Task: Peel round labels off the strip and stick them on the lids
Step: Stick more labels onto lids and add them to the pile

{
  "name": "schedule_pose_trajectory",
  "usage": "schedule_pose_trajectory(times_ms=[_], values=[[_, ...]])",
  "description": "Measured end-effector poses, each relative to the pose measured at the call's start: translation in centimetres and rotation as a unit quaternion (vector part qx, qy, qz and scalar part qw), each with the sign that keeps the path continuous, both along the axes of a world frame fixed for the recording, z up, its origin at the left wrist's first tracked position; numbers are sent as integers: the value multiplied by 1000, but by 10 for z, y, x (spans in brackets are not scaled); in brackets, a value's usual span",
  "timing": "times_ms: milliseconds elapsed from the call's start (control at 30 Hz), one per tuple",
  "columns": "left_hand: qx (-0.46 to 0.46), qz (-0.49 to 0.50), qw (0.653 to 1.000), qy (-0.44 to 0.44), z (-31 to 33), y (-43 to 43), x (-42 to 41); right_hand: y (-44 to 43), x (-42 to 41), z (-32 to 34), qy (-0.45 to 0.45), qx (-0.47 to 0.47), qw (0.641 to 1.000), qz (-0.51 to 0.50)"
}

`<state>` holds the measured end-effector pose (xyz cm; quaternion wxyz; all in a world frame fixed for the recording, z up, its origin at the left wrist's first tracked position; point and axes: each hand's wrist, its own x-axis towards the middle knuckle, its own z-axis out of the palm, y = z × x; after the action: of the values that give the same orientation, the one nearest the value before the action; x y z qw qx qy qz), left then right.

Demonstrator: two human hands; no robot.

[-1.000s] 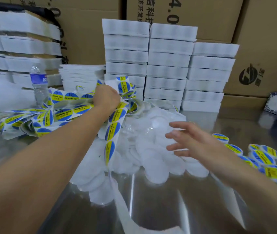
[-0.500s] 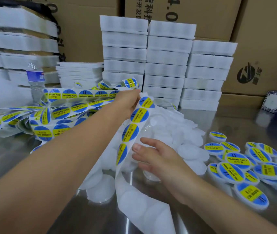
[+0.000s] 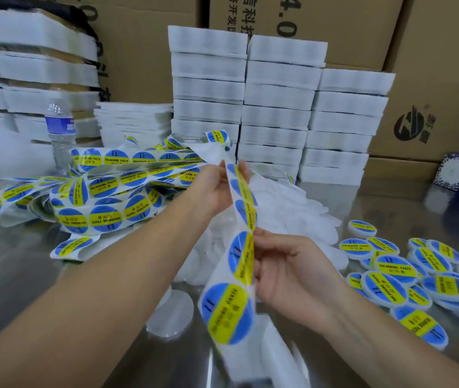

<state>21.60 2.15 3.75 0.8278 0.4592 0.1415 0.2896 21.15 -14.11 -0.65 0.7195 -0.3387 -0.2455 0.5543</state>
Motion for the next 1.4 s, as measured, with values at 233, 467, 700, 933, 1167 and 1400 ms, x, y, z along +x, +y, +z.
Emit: schedule_pose_trajectory(times_ms=[233, 467, 700, 933, 1167, 1400], values=[[-170, -57, 981, -79, 12, 21, -3, -9, -11, 1, -104, -12, 989, 108], [-156, -110, 981, -40, 25, 38, -10, -18, -20, -3, -198, -27, 957, 210], [-108, 60, 992, 24, 10, 48, -10, -23, -12, 9, -7, 23, 975, 219], [-46, 75, 992, 87, 5, 58, -14, -22, 3, 2, -47, -155, 982, 101], [-175, 2, 984, 15, 16, 44, -14, -20, 0, 2, -14, -105, 987, 121], [-162, -78, 983, 33, -1, 9, -20, -21, 1, 2, -15, -73, 995, 68]])
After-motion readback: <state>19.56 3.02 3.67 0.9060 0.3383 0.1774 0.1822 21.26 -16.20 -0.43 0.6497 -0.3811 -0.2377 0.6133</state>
